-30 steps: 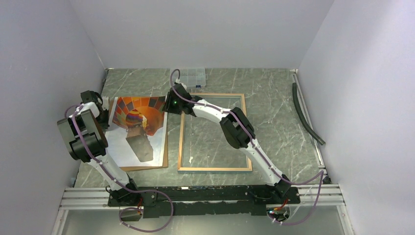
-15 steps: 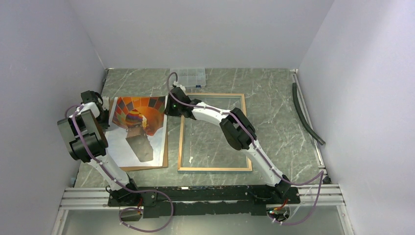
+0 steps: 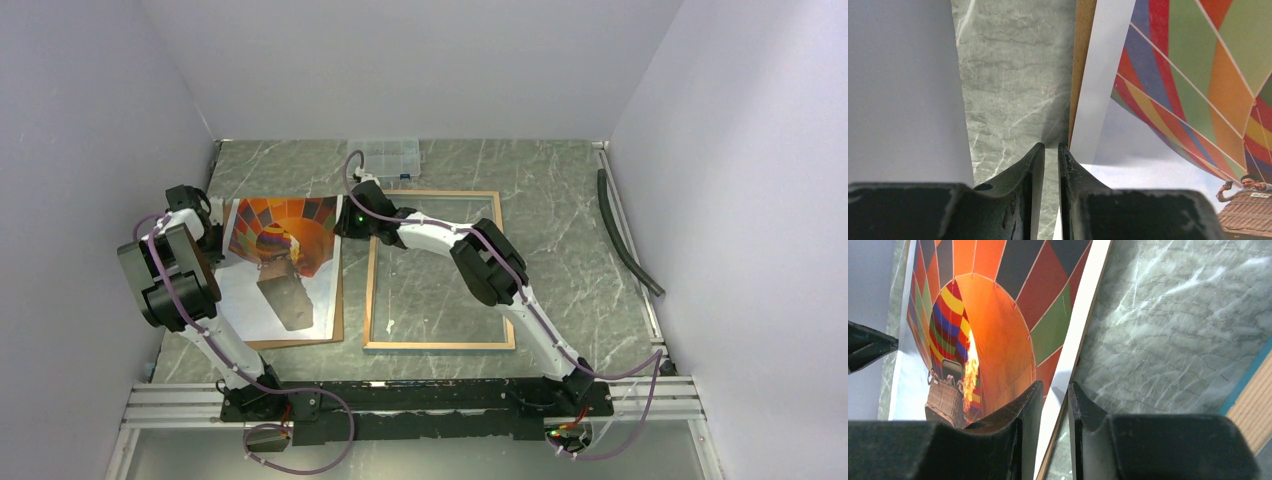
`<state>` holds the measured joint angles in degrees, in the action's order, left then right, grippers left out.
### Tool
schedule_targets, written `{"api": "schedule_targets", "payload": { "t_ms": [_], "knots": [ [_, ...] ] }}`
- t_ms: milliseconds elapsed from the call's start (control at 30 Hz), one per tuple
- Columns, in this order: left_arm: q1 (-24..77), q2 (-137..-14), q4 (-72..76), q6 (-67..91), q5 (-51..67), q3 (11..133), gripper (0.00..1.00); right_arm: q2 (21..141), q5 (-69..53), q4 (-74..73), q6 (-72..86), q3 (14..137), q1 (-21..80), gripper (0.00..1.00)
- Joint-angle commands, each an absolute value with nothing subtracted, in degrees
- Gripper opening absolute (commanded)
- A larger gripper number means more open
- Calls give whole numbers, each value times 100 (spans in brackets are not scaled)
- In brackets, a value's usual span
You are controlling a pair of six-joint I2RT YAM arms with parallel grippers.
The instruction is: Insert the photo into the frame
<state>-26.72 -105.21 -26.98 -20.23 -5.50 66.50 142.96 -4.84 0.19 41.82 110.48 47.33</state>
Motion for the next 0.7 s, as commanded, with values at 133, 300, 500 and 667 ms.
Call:
{"api": "schedule_targets", "payload": {
  "t_ms": [133, 300, 500, 667],
  "knots": [
    [-2602, -10573, -2689, -2005, -412, 6600, 21, 13602, -790, 693, 3872, 10867, 4823, 31],
    [-2585, -10599, -2689, -2000, -416, 6618, 20, 13420, -940, 887, 3797, 10712, 4898, 31],
    [-2580, -10597, -2696, -1994, -417, 6624, 19, 13458, -1057, 839, 3779, 10840, 4987, 34],
    [-2578, -10581, -2713, -1981, -393, 6630, 19, 13695, -1136, 670, 3998, 10945, 4965, 45]
  ]
}}
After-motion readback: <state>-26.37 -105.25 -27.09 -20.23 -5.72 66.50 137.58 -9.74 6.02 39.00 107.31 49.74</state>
